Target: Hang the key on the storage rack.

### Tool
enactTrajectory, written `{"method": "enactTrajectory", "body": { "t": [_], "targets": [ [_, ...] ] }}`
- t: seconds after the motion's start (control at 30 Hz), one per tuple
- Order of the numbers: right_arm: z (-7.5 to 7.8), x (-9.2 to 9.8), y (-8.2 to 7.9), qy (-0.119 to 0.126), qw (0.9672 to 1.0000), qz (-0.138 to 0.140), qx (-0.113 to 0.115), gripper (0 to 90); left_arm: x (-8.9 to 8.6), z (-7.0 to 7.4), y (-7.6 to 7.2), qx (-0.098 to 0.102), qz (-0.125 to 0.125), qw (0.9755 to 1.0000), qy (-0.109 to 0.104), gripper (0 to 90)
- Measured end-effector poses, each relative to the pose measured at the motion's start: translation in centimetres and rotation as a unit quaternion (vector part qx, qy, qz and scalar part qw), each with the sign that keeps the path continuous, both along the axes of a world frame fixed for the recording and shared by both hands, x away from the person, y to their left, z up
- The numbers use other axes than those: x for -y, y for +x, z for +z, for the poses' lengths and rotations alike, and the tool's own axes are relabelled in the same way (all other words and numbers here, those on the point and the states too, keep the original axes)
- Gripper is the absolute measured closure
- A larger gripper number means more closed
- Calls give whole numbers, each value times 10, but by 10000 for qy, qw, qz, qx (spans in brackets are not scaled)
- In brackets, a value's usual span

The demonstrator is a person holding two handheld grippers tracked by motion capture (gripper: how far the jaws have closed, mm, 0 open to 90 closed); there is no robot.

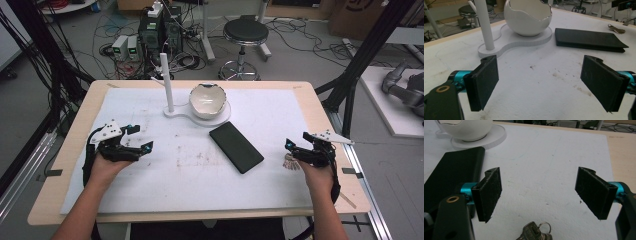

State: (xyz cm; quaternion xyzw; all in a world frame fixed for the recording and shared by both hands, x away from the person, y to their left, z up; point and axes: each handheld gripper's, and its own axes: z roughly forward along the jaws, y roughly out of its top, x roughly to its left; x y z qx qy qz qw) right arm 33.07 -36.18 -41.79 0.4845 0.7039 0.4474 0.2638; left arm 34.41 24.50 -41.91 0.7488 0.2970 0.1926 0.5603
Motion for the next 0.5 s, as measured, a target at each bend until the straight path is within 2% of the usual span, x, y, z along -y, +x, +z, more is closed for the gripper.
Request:
{"method": "enactTrajectory", "body": {
  "t": [0.2,0.5],
  "targets": [
    [0,4,0,44,10000,-71,-2,218,3,1,2,-16,16,9999,-108,149],
    [2,5,-2,-41,9997,-221,-84,233,6,-1,3,-38,-69,9999,-66,149]
  ]
}}
